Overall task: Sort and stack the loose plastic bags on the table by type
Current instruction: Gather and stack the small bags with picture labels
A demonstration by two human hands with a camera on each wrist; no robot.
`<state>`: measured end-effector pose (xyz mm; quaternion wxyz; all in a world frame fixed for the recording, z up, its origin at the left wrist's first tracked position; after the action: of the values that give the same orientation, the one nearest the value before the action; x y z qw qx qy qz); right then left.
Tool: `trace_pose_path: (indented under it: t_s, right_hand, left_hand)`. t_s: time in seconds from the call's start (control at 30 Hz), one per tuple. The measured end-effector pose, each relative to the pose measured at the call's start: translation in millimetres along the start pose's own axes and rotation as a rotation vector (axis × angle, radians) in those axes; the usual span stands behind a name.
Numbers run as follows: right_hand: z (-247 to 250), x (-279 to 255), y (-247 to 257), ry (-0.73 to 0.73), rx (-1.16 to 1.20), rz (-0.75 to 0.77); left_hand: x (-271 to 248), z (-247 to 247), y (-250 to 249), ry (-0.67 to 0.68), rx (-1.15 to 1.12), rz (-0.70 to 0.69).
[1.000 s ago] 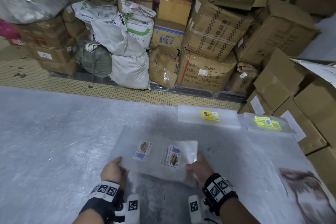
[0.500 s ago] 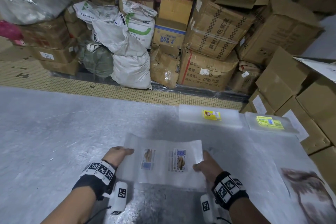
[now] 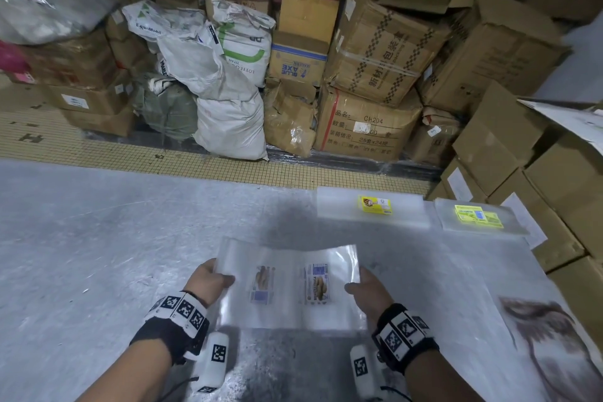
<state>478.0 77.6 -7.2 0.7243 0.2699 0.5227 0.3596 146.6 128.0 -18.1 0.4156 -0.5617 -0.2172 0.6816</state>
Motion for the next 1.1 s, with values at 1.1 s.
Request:
trace_pose_path:
  t_s: [1.1]
  right_hand:
    - [3.1,29.6,61.3,-0.215,0.033,0.364]
  left_hand:
    - [9.0,25.4,-60.5,-0.228,-0.259,-0.396]
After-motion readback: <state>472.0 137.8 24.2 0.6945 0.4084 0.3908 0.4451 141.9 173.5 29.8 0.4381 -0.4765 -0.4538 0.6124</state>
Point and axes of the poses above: each hand's wrist, its own x-axis towards the middle knuckle, its own z-axis out of the back of the hand, y = z × x, the point moved 7 cm from there along x, towards the middle knuckle, and after that the axes turned 4 degrees about y, right-handed, at the moved point
